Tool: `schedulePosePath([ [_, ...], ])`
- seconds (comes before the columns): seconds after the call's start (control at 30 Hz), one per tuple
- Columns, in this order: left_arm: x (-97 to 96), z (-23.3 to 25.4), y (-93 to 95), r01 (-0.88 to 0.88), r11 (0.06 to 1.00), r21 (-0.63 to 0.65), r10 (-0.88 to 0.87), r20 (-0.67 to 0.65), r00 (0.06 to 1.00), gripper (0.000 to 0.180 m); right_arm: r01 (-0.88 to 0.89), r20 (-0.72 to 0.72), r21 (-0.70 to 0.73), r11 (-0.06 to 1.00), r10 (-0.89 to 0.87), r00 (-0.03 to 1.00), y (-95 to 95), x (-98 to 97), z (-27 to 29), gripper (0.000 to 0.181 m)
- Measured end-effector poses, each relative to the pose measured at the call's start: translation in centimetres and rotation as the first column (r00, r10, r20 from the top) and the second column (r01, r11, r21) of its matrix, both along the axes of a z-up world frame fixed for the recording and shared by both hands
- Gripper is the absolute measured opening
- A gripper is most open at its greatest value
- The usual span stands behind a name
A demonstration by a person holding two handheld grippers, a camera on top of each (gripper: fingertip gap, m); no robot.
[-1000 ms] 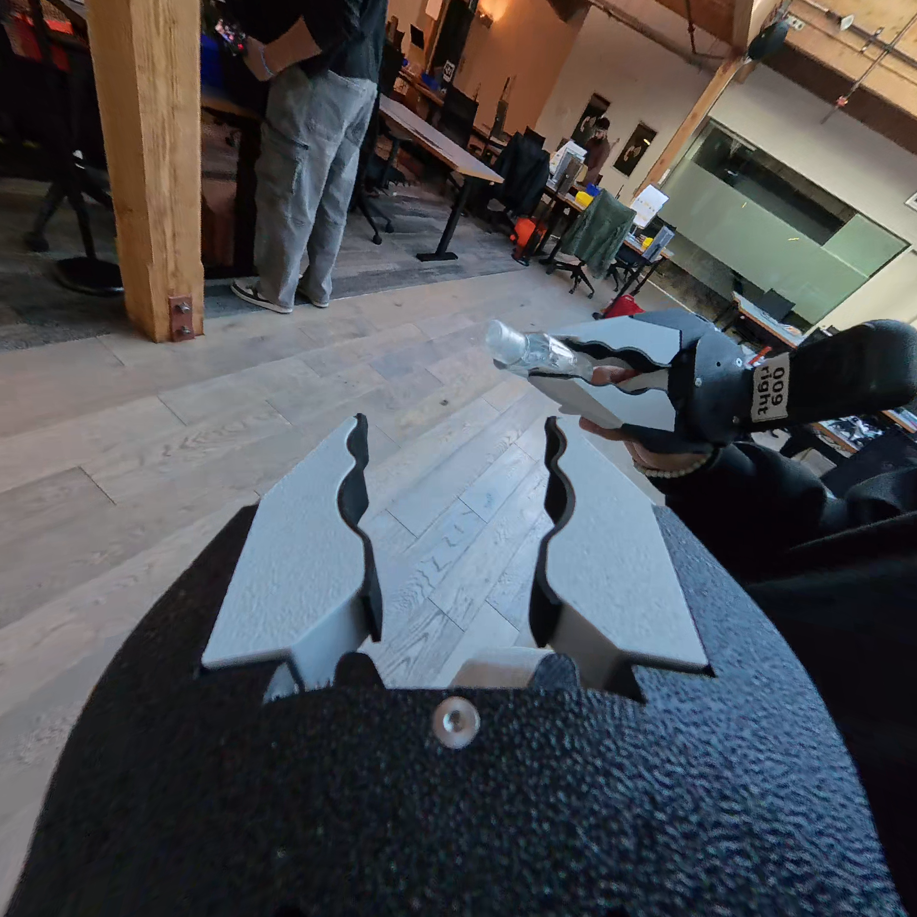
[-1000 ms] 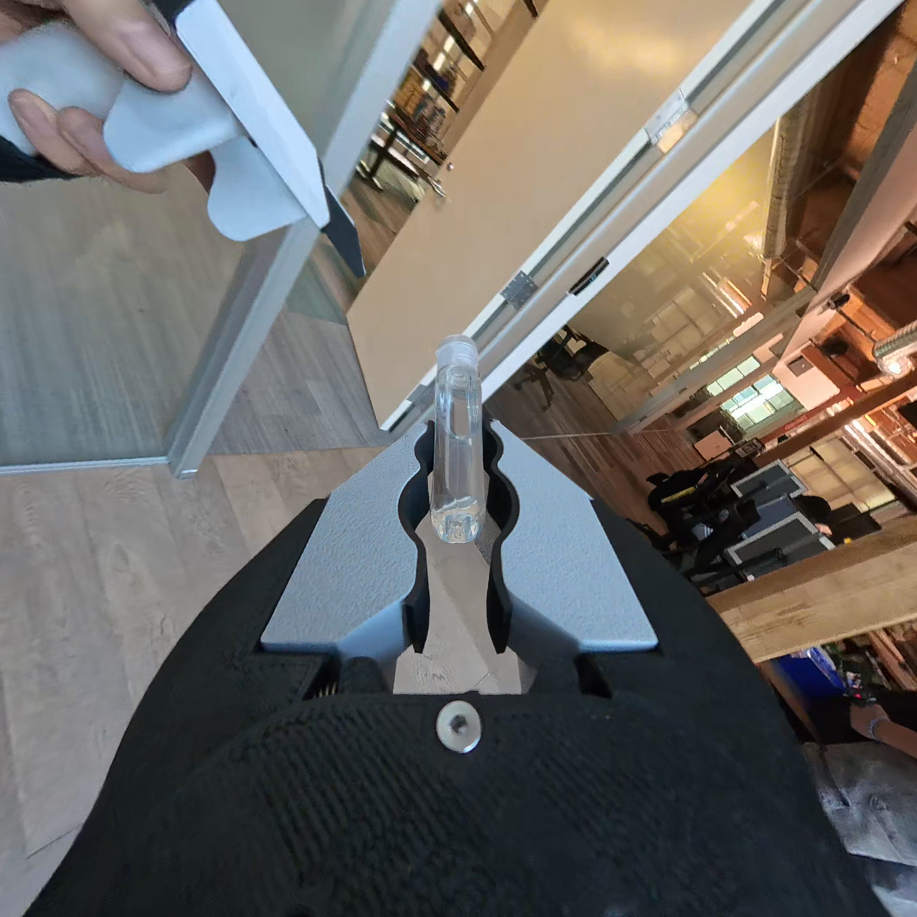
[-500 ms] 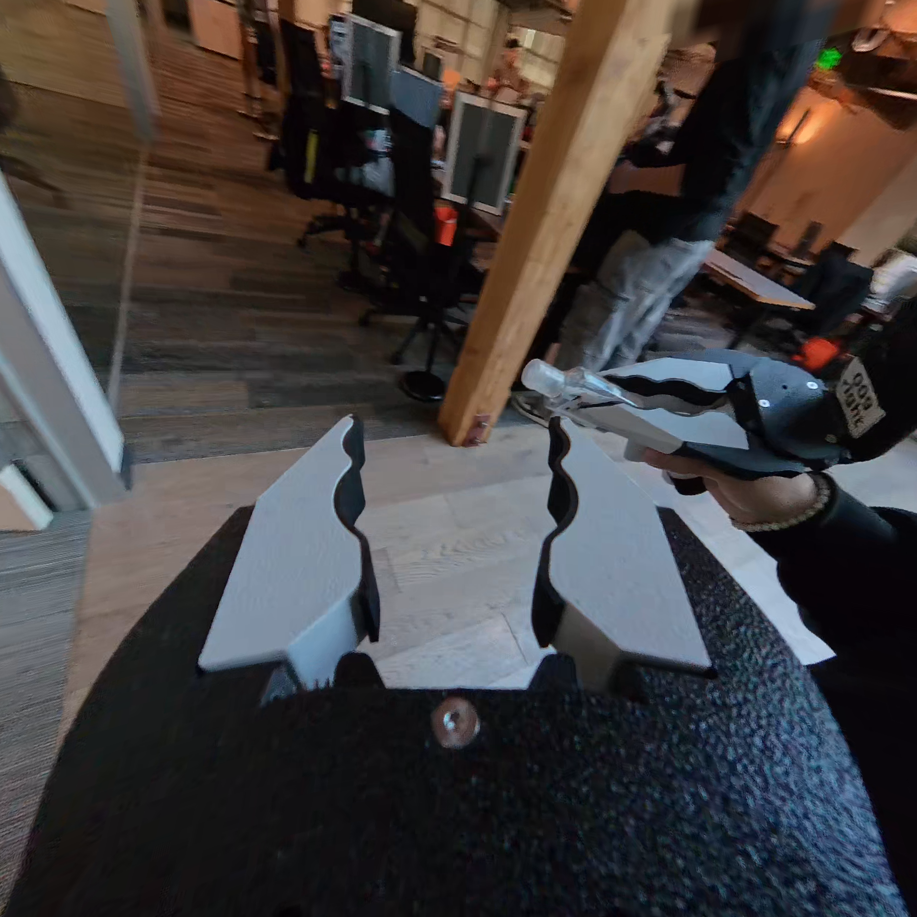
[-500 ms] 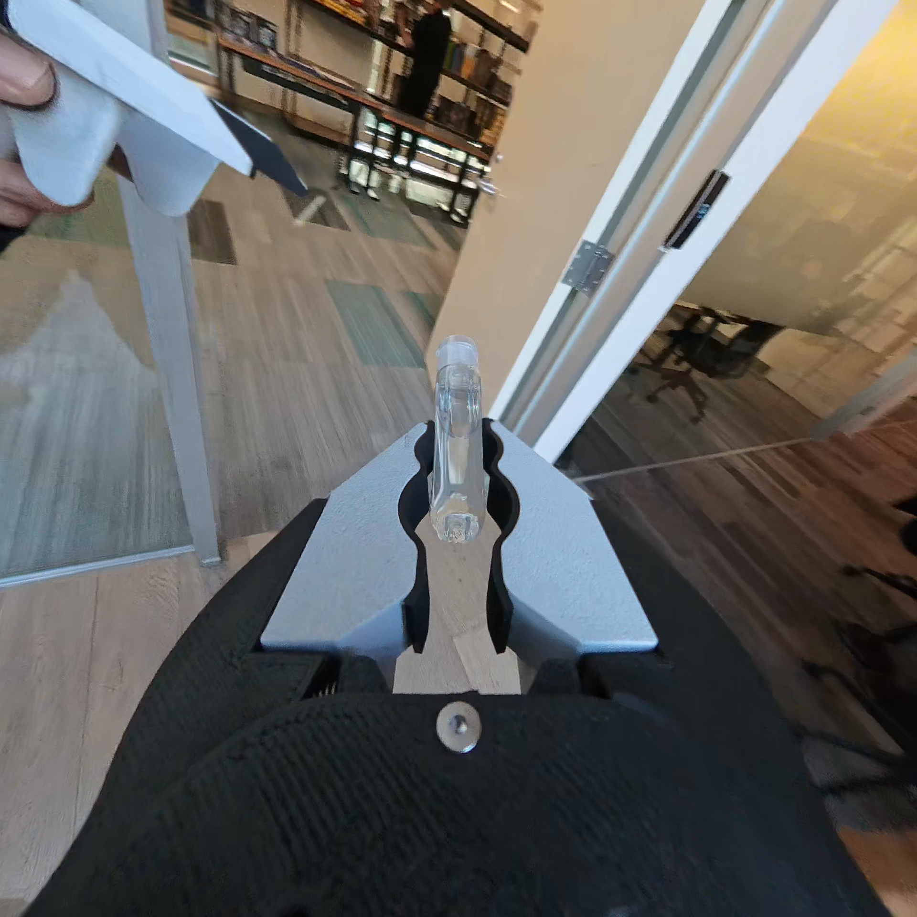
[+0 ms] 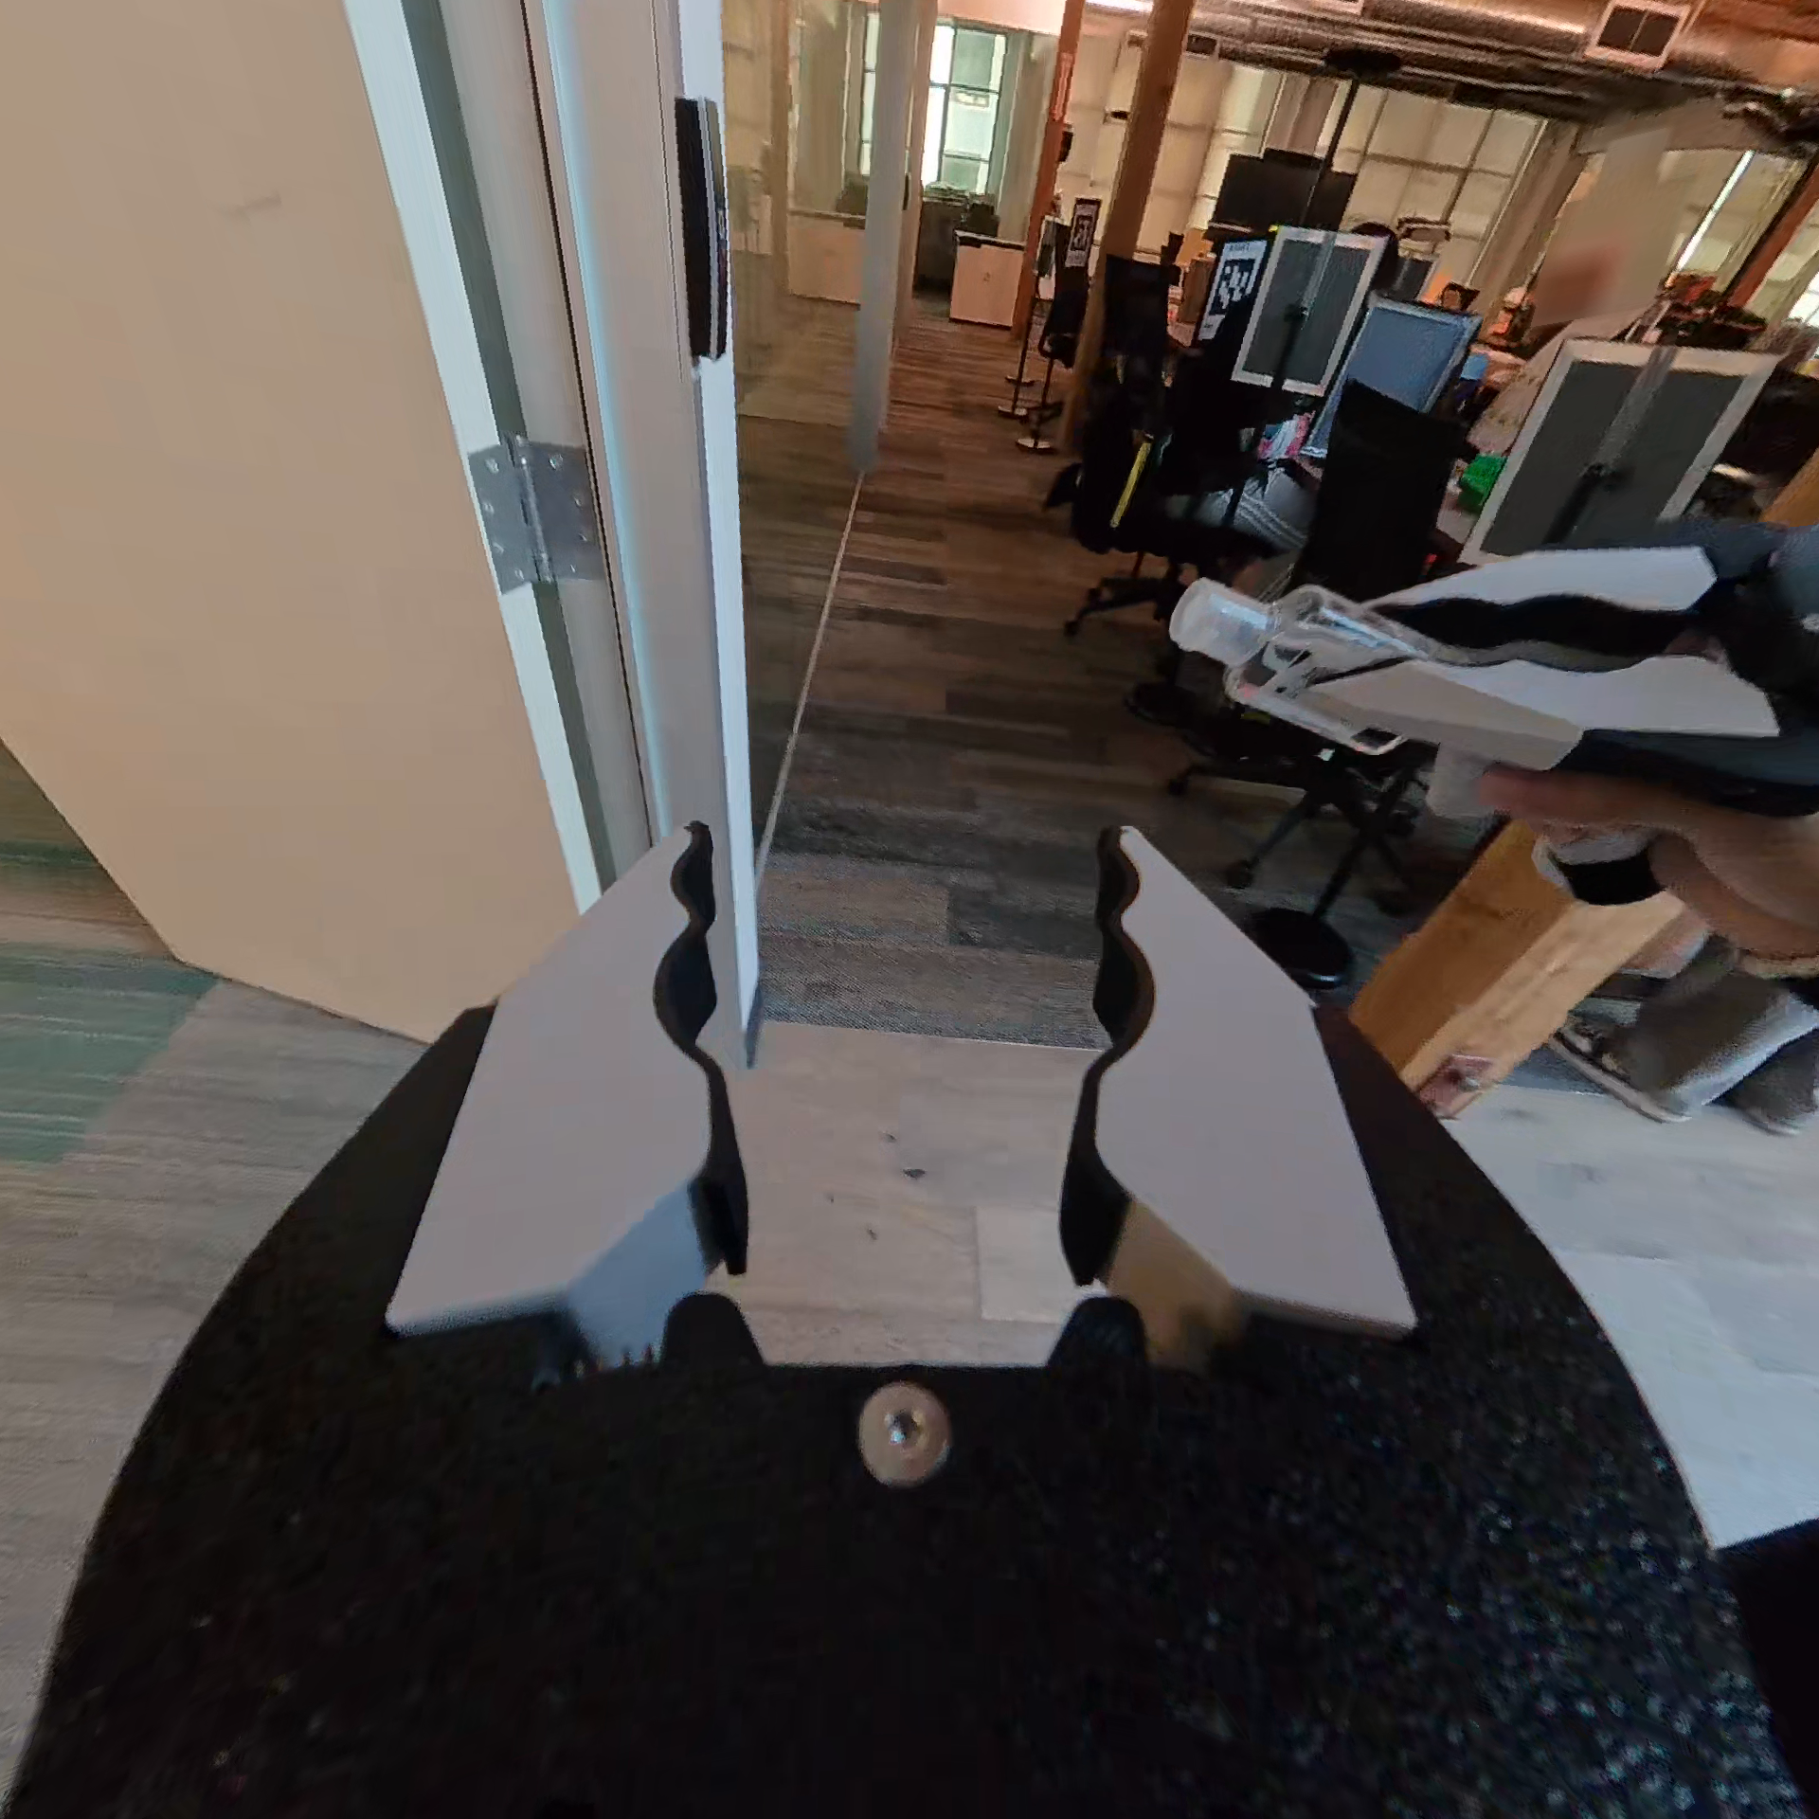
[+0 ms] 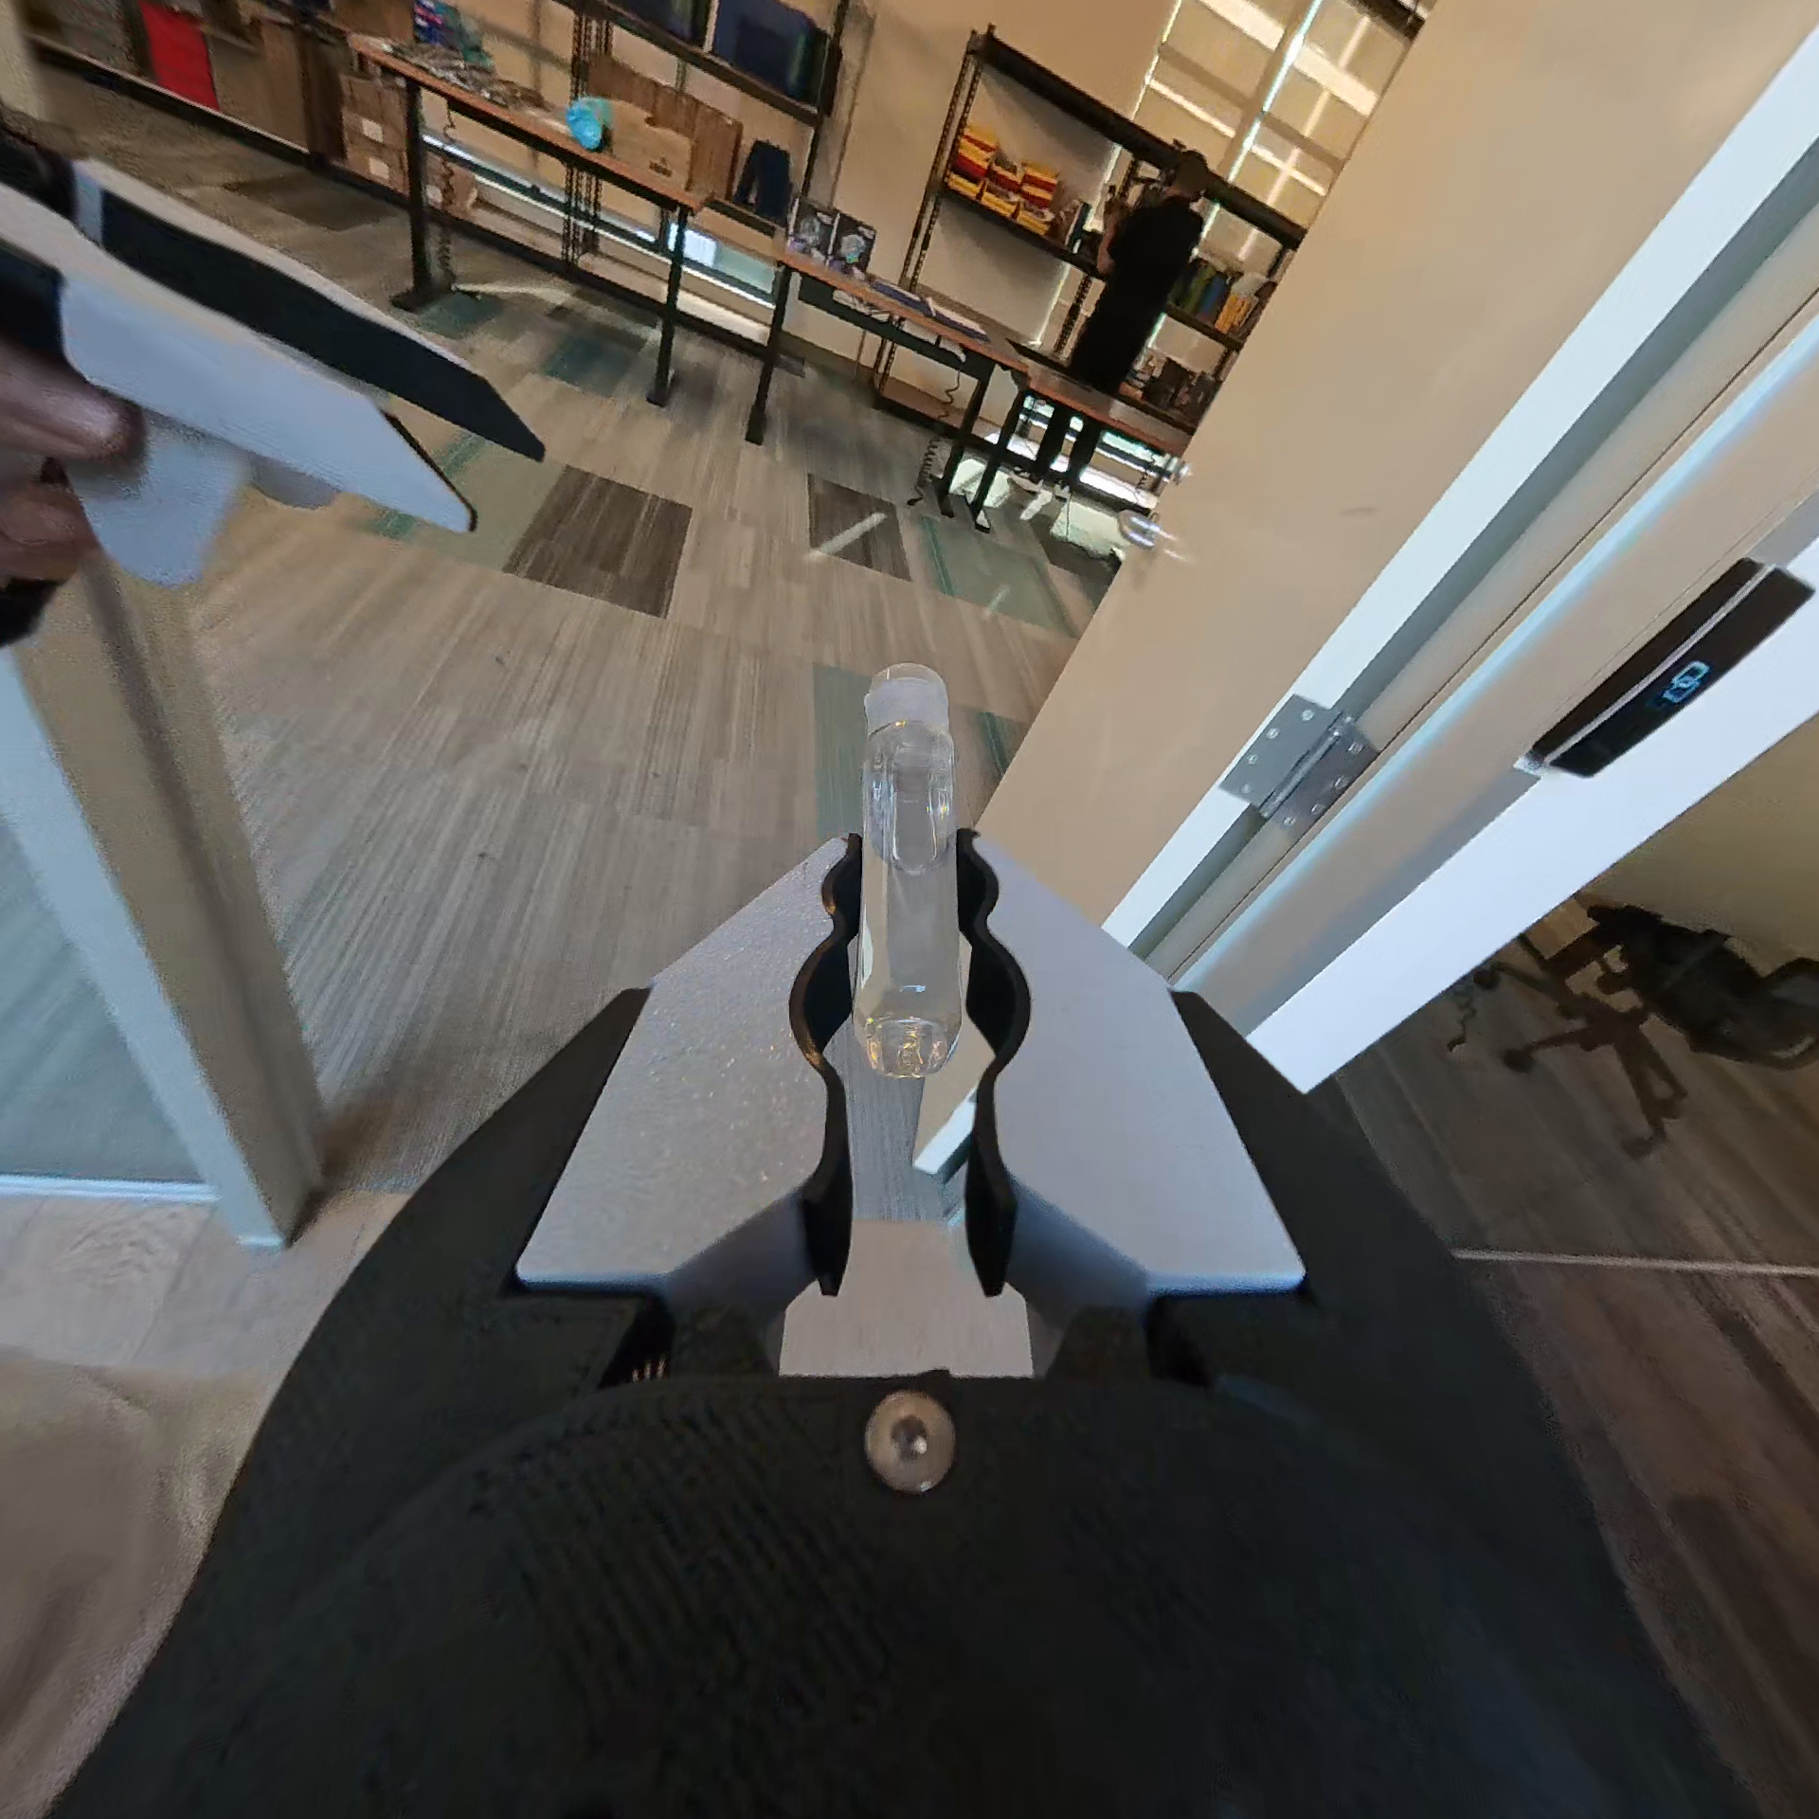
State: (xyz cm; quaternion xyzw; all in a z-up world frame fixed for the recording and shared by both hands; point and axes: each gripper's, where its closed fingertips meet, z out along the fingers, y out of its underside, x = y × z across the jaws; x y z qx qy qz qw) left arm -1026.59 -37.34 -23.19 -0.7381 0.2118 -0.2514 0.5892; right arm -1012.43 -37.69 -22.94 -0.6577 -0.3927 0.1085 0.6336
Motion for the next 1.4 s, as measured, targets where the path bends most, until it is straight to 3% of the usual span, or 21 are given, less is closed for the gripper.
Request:
schedulePosePath([
  [0.13,-0.5,0.4,9.2,0.022,0.994,0.106,-0.015,-0.067,0.998,0.079,0.074,-0.098,-0.044,0.996,-0.078,0.992,7.9,1.3,1.1,0.016],
  [0.33,0.6,2.9,19.7,0.049,0.986,0.157,-0.052,0.012,0.999,0.078,0.180,-0.072,-0.064,0.982,-0.184,0.980,17.0,4.9,2.0,0.016],
  [0.43,1.5,1.7,23.7,0.066,0.992,0.105,-0.066,-0.010,0.998,0.080,0.207,-0.108,-0.105,0.973,-0.218,0.970,20.7,5.7,1.2,0.016],
  [0.6,1.3,0.6,29.5,-0.026,0.995,0.095,0.027,-0.011,1.000,0.082,0.131,-0.039,-0.083,0.988,-0.135,0.990,26.3,4.1,0.0,0.016],
  [0.77,-2.4,0.2,34.5,-0.228,0.971,0.069,0.232,-0.065,0.970,0.084,-0.078,-0.088,-0.072,0.994,0.072,0.994,32.5,-0.6,0.0,0.016],
  [0.97,-10.9,0.8,36.7,-0.472,0.878,0.074,0.478,-0.113,0.871,0.083,-0.358,-0.128,-0.078,0.931,0.347,0.929,38.0,-10.2,-0.2,0.016],
  [1.1,-18.8,0.1,37.5,-0.627,0.777,0.048,0.629,-0.073,0.774,0.081,-0.493,-0.117,-0.090,0.866,0.482,0.868,40.7,-17.5,-1.4,0.016],
  [1.2,-24.7,-0.8,39.2,-0.692,0.722,0.021,0.692,-0.015,0.722,0.081,-0.530,-0.099,-0.090,0.843,0.522,0.847,44.0,-23.0,-2.2,0.016],
  [1.4,-38.8,-1.2,46.7,-0.710,0.697,0.095,0.715,-0.032,0.698,0.078,-0.502,-0.059,-0.078,0.861,0.499,0.865,53.8,-35.8,-3.1,0.016],
])
